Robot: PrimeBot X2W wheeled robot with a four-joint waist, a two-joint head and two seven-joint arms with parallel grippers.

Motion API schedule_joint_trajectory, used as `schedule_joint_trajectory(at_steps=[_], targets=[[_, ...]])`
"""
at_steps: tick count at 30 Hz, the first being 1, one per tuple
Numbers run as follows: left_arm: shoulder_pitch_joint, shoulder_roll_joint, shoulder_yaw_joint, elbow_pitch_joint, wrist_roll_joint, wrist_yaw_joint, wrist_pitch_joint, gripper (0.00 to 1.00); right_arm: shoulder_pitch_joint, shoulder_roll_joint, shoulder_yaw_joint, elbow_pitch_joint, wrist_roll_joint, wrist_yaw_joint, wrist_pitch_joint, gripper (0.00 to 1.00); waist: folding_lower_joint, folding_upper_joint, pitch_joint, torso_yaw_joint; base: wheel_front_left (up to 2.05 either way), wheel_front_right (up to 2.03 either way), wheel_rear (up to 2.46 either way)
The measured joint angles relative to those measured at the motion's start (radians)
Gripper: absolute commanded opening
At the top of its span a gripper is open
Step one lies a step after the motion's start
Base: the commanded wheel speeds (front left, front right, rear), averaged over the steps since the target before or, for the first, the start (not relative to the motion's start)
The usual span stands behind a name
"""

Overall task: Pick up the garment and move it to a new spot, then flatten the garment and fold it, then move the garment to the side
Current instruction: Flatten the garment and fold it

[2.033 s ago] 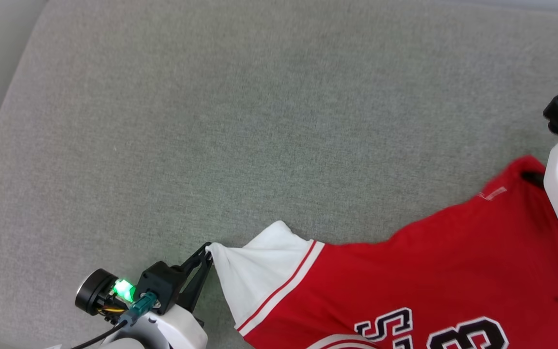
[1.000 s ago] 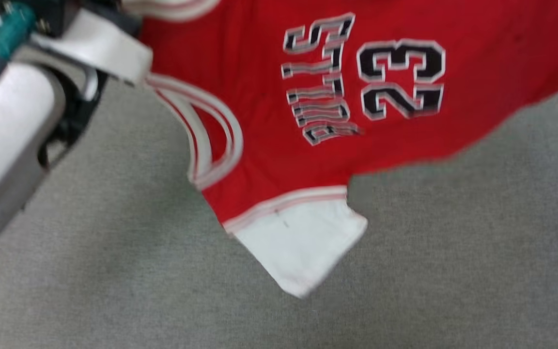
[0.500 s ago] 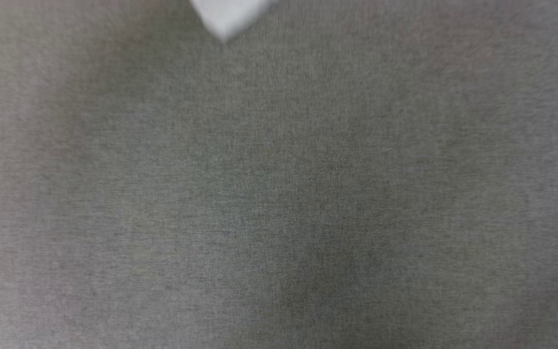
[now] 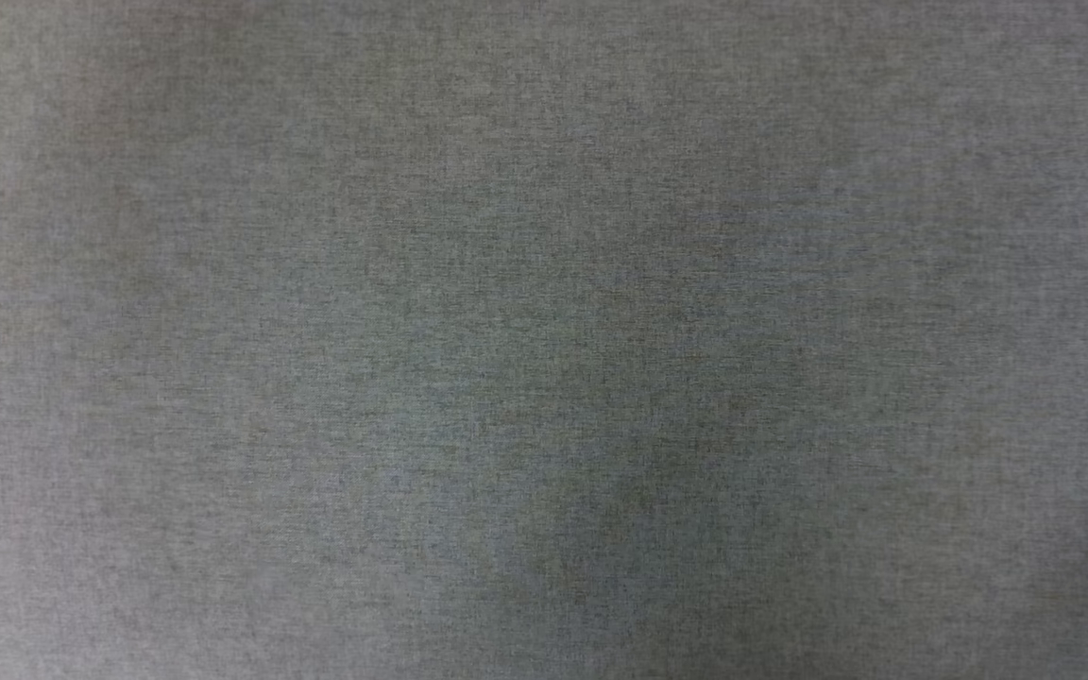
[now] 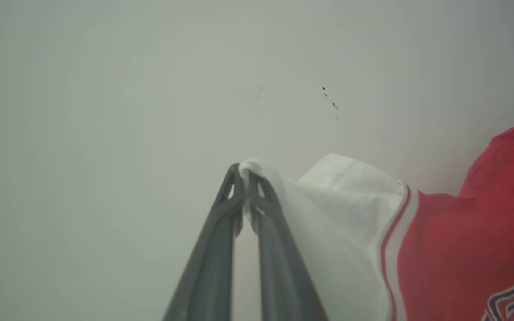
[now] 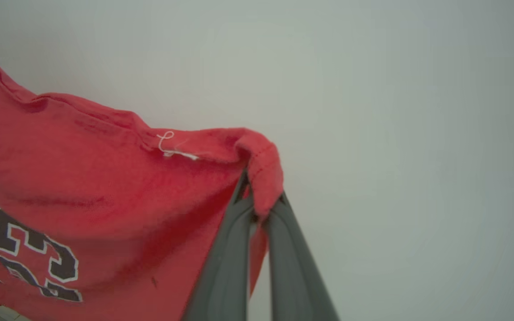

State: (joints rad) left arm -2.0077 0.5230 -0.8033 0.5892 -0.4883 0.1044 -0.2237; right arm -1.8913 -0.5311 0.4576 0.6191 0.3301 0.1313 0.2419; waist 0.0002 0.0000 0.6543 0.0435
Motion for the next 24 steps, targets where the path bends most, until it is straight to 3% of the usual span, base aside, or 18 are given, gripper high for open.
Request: schedule_joint_trajectory(at_steps=[5, 11, 24], targets=[[0.096, -0.002, -0.015, 0.009, -0.013, 0.002, -0.015, 0.0, 0.02, 0.013, 0.057, 0.081, 0.038, 0.0, -0.063, 0.0, -0.0001, 0.0, 0.001, 0.007, 0.0, 0.0, 0.0], [0.267, 0.006, -0.038, -0.007, -0.029, 0.001, -0.032, 0.0, 0.174, 0.039, 0.115, 0.16, 0.094, 0.0, -0.152, 0.0, -0.0001, 0.0, -0.029, 0.007, 0.0, 0.0, 0.0], [0.831, 0.062, -0.024, -0.212, -0.062, 0.038, -0.039, 0.0, 0.626, 0.023, 0.281, 0.127, 0.207, 0.0, -0.272, 0.0, -0.0002, 0.0, -0.158, 0.002, 0.0, 0.0, 0.0]])
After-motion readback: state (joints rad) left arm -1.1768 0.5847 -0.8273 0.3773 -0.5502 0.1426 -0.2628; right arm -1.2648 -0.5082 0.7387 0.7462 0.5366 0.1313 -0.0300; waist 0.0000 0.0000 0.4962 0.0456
